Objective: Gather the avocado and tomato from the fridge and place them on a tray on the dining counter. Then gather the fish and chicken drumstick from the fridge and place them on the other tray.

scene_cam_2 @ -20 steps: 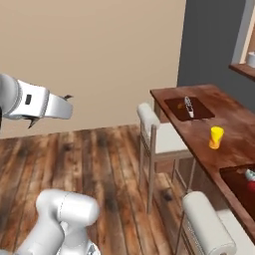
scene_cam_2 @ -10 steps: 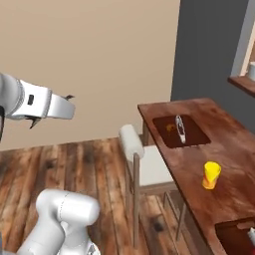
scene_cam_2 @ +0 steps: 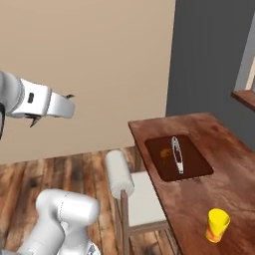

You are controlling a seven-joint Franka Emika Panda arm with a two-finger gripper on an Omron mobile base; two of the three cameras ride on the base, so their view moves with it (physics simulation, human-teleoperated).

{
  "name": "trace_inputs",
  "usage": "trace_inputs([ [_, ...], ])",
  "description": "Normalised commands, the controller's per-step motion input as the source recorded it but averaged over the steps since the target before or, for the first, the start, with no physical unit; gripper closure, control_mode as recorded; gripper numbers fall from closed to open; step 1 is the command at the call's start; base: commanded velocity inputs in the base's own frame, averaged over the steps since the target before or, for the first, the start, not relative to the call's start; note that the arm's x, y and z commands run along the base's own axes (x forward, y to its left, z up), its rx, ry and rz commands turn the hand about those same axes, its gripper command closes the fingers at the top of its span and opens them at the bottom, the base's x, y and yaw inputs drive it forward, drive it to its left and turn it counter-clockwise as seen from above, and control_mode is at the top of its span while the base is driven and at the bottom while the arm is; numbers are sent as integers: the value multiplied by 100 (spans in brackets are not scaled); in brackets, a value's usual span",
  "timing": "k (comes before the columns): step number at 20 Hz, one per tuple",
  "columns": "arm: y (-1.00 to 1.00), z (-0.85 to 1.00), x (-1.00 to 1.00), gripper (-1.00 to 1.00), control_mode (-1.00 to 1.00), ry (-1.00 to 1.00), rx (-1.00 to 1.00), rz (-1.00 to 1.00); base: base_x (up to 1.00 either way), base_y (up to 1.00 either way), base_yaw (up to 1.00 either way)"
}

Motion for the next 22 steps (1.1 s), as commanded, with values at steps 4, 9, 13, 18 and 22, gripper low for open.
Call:
trace_inputs([
  [4, 0, 0, 0, 100, 100, 0, 0, 0, 68, -96, -18],
  [9, 0, 0, 0, 100, 100, 0, 0, 0, 61, -89, -33],
  [13, 0, 0, 0, 100, 100, 0, 0, 0, 87, -54, -32],
  [18, 0, 0, 0, 100, 100, 0, 0, 0, 71, -47, -39],
  [22, 0, 0, 0, 100, 100, 0, 0, 0, 96, -32, -17],
])
